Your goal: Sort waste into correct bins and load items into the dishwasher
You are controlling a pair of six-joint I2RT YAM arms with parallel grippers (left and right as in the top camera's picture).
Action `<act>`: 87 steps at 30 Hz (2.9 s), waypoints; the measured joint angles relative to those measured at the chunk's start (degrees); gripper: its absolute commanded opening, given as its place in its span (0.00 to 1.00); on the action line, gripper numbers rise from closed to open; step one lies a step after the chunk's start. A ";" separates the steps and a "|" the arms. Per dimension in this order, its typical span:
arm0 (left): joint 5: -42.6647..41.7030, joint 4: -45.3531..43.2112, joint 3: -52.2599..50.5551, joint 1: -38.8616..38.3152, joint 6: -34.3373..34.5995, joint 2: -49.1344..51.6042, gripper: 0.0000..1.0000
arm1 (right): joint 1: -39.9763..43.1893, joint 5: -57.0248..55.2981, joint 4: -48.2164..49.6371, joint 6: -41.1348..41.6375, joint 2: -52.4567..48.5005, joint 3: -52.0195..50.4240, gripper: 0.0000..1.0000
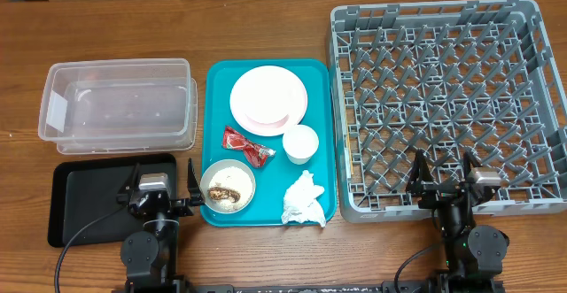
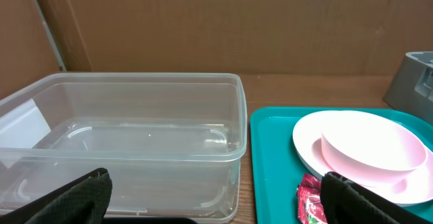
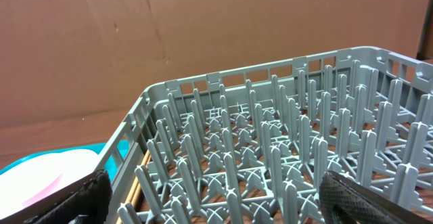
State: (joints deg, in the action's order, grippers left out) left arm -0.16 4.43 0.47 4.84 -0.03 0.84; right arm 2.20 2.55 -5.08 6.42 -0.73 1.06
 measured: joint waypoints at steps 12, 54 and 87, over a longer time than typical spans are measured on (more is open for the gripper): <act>0.00 0.00 0.00 0.00 0.00 0.00 1.00 | 0.00 0.00 -0.04 -0.02 0.00 0.00 1.00; -0.04 -0.02 0.00 0.00 0.04 0.00 1.00 | -0.02 0.00 -0.02 -0.04 0.00 0.00 1.00; -20.74 74.99 87.60 -8.15 5.35 54.58 1.00 | 0.00 0.00 0.00 0.00 0.02 0.00 1.00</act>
State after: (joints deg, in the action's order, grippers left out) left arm -20.91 79.42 88.07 -3.31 5.32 55.42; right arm 2.20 2.55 -5.08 6.42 -0.71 1.06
